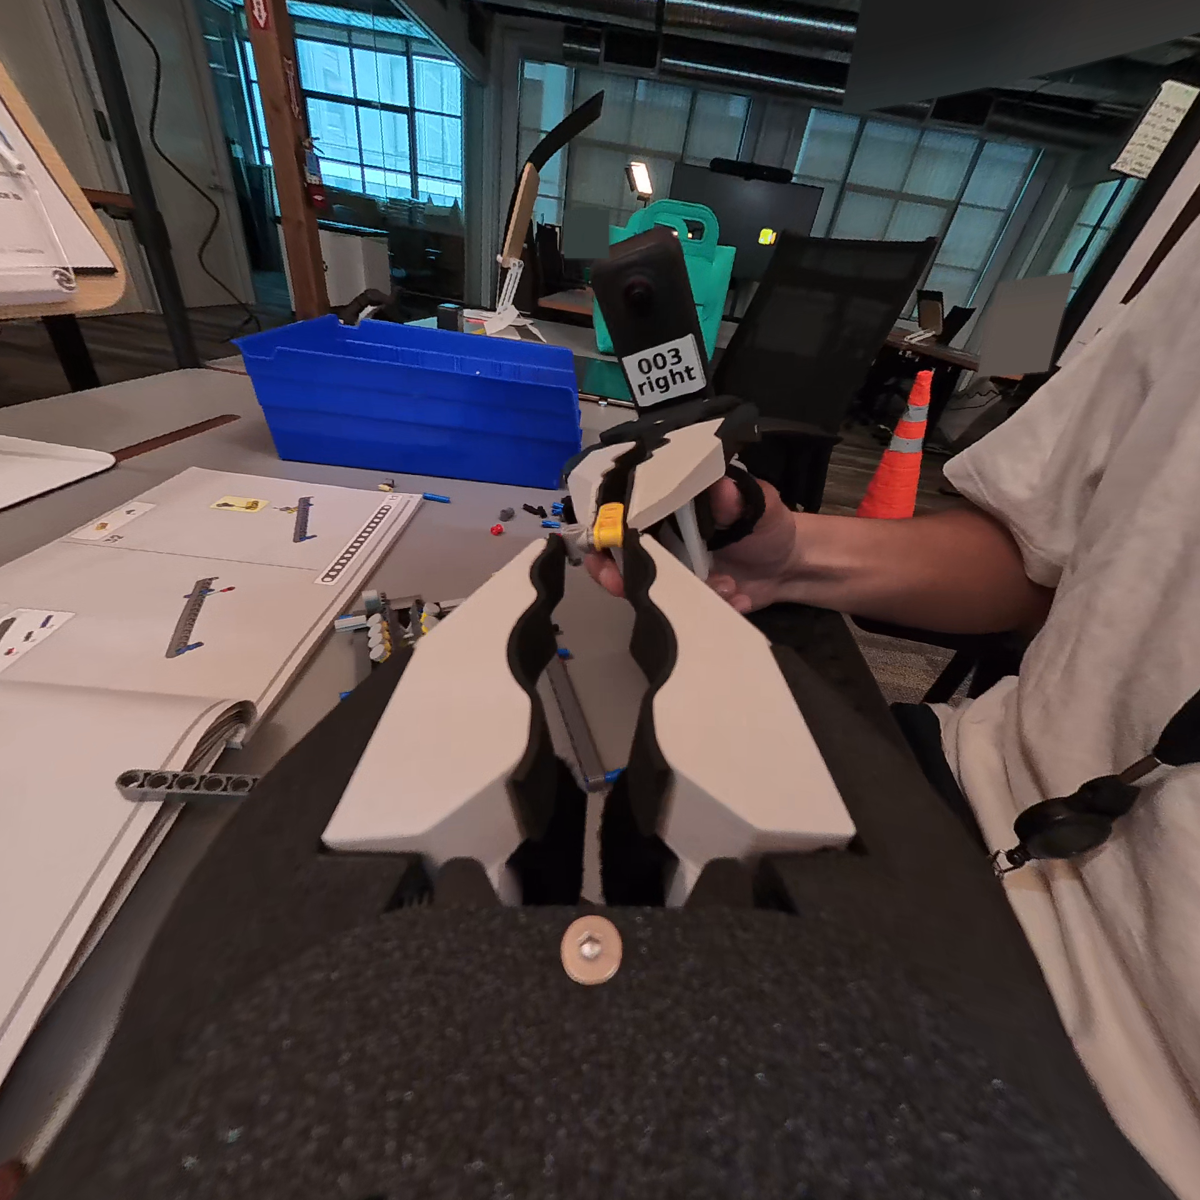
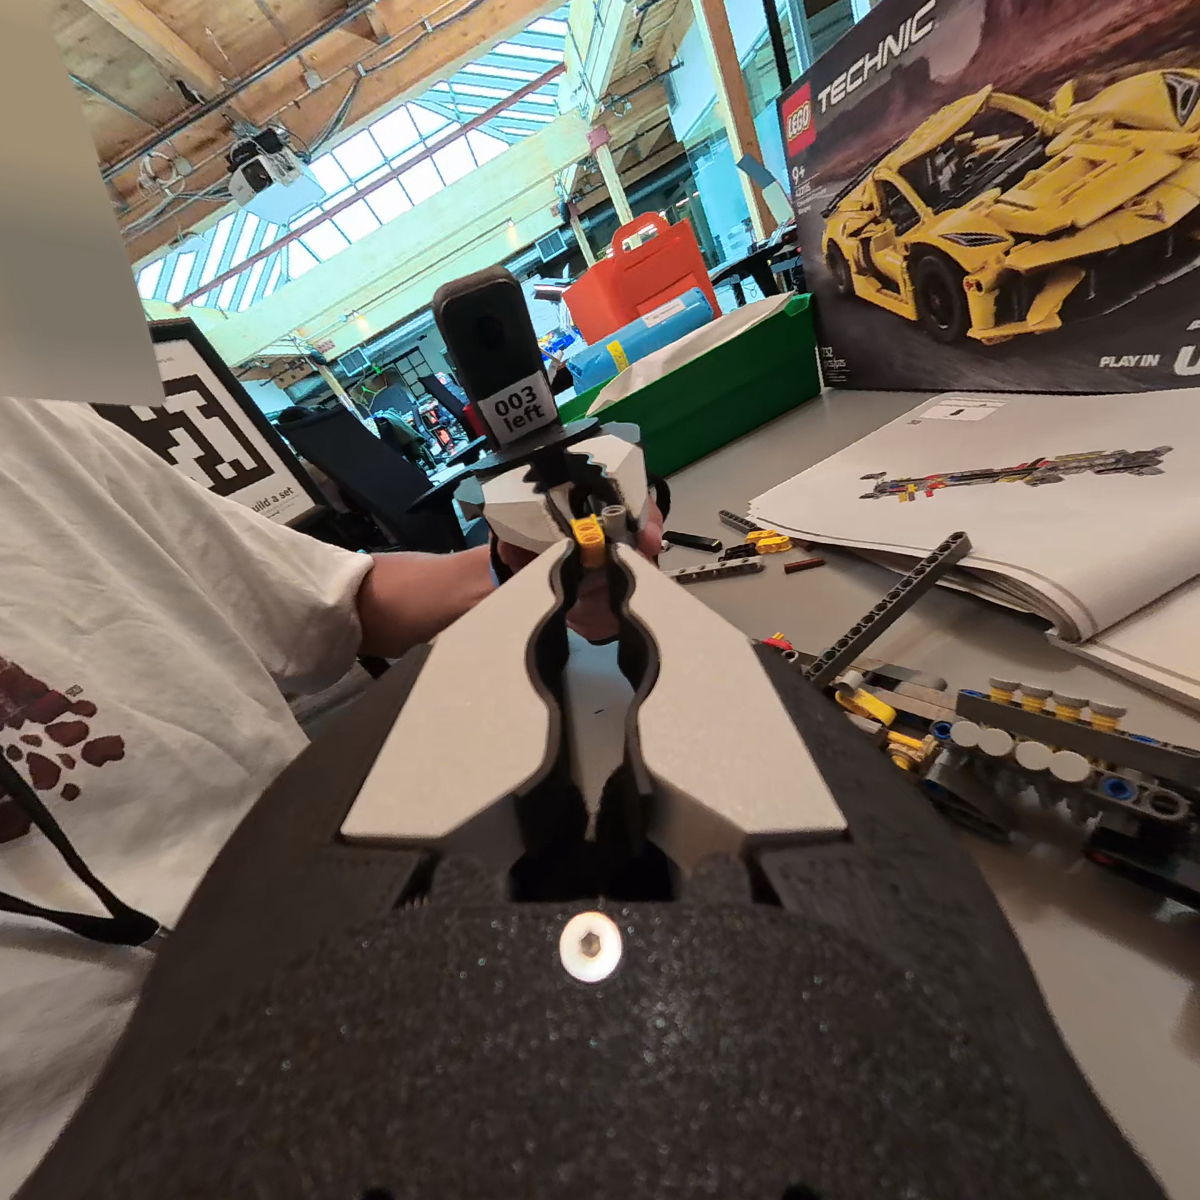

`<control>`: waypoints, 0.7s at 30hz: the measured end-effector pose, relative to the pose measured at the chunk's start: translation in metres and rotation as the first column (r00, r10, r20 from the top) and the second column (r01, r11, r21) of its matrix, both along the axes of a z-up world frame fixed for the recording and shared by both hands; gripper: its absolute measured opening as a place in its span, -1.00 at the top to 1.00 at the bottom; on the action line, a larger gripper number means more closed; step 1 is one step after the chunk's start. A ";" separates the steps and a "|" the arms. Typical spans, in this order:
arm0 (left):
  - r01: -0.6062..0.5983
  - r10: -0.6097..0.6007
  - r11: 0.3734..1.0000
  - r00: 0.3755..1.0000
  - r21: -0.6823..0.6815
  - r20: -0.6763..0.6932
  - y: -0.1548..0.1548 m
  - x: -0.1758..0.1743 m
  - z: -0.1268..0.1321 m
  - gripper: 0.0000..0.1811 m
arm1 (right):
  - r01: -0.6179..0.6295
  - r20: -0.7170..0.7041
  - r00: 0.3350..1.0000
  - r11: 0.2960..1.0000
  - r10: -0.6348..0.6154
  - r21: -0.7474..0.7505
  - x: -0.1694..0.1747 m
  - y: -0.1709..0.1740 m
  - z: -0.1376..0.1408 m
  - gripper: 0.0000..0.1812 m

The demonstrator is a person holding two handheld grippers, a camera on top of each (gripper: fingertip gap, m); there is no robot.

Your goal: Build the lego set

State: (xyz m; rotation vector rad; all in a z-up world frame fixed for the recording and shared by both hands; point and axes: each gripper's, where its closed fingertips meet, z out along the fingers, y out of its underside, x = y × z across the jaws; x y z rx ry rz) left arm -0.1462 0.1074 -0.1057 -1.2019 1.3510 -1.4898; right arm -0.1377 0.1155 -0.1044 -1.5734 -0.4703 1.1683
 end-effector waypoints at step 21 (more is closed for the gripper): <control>0.065 -0.065 0.998 0.997 0.012 -0.031 -0.011 -0.003 -0.005 0.82 | -0.048 -0.024 0.999 0.998 0.049 0.034 -0.015 -0.008 0.000 0.83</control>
